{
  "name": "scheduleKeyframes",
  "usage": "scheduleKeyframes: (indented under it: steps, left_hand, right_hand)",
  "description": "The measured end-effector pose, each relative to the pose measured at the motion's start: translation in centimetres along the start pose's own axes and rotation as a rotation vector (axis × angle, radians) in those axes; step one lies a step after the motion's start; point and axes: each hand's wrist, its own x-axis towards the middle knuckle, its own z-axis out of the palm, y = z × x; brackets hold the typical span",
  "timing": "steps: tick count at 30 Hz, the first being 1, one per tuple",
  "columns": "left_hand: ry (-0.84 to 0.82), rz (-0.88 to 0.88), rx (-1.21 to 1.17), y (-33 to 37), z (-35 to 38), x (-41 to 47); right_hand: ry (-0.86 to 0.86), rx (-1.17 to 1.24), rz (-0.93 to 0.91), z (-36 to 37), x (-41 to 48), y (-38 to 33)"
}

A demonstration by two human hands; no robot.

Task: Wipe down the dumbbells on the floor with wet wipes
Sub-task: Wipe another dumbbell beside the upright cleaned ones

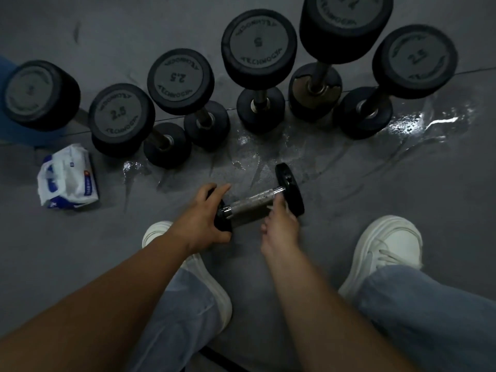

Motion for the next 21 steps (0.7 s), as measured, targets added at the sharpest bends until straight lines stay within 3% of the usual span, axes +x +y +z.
scheduleKeyframes:
  steps: [5, 21]
  left_hand:
    - [-0.004, -0.006, 0.017, 0.1, 0.0, -0.1]
    - [-0.011, -0.004, 0.026, -0.1, 0.0, 0.0]
  right_hand:
    - [0.038, 0.035, 0.166, -2.1, 1.0, 1.4]
    - [-0.011, 0.354, 0.228, 0.1, 0.5, -0.7]
